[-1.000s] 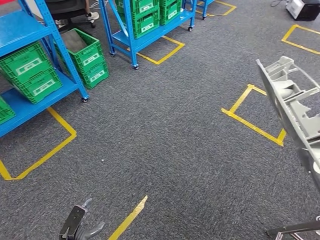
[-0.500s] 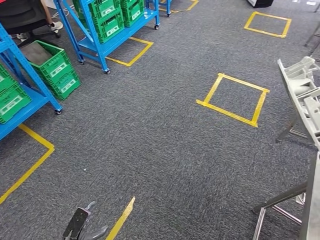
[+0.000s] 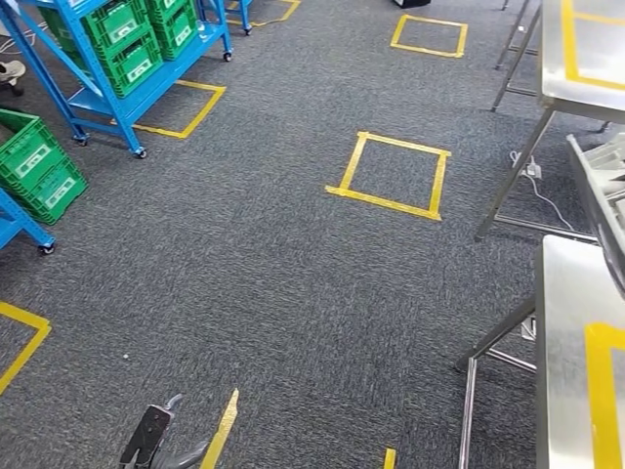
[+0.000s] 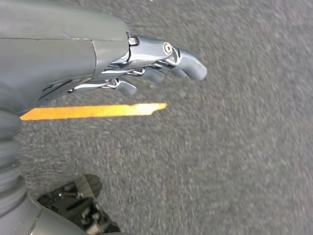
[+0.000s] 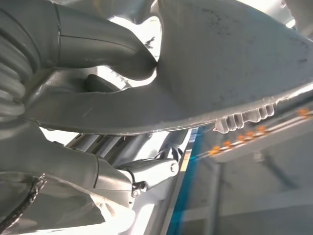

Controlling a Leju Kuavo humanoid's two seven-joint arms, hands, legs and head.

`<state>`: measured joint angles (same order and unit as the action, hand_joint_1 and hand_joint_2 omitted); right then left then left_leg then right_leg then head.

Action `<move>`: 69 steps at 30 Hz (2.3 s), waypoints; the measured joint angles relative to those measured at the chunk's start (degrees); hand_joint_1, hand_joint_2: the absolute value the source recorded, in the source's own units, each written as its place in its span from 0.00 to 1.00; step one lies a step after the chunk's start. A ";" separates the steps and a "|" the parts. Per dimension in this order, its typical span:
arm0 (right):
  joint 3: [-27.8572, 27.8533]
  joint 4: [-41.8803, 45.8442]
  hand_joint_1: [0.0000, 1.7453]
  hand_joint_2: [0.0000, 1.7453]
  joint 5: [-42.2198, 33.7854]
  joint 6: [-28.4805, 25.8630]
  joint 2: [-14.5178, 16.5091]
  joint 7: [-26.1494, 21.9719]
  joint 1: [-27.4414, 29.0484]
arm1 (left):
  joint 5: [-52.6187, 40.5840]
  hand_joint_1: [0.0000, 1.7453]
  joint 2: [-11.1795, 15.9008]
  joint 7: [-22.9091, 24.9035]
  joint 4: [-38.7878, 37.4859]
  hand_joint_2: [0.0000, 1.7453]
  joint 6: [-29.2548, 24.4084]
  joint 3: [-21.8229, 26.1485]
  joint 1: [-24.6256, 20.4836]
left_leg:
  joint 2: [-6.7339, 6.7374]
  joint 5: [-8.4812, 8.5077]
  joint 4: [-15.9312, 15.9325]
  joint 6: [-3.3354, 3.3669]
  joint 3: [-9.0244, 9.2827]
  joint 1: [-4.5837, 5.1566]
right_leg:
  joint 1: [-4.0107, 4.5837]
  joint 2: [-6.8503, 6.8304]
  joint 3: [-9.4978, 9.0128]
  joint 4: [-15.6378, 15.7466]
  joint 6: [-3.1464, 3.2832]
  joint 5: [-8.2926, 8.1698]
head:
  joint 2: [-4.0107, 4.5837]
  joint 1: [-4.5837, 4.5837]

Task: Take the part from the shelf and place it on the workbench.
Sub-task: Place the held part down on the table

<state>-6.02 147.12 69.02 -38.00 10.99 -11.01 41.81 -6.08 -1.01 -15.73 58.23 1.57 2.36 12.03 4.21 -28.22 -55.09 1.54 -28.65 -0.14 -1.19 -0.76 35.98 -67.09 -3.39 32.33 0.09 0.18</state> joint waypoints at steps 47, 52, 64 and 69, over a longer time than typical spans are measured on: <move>2.50 0.06 1.00 1.00 6.68 4.42 -4.14 11.30 1.65 | -0.72 0.00 -0.80 -0.98 0.38 1.00 2.05 3.08 -0.99 | -6.17 -2.00 -8.92 -1.12 -3.92 0.10 | 1.20 5.24 -5.27 10.25 4.01 -3.94 | 0.00 -0.94; 3.64 0.05 1.00 1.00 7.98 4.47 -5.79 13.32 1.80 | -0.50 0.00 -0.75 -1.06 0.32 1.00 2.08 3.45 -1.26 | -7.36 -0.32 -1.53 -0.30 -1.11 0.23 | 0.90 7.95 -3.81 9.86 2.87 -4.34 | 0.00 -0.98; 7.80 0.03 1.00 1.00 13.43 7.84 -11.98 21.47 1.19 | 0.22 0.00 -0.75 -1.12 0.05 1.00 2.19 3.69 -1.41 | 1.16 -0.89 -1.25 -1.42 -0.56 -0.07 | -0.04 -2.81 -3.78 8.66 0.58 -3.50 | 0.00 -0.64; 10.43 0.05 1.00 1.00 15.47 10.25 -15.18 27.01 1.17 | 0.56 0.00 -0.78 -1.11 -0.01 1.00 2.20 3.77 -1.97 | 1.00 -2.72 -3.08 -2.70 -0.60 -0.19 | 0.19 -0.60 -3.97 9.30 2.92 -3.58 | 0.00 -0.80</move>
<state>4.41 147.17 84.49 -27.76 -4.19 16.00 42.98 -5.52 -1.78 -16.84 58.22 3.77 6.13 10.06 5.21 -30.94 -58.17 -1.16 -29.25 -0.33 -1.00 -1.36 32.01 -57.79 -0.47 28.75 0.09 -0.62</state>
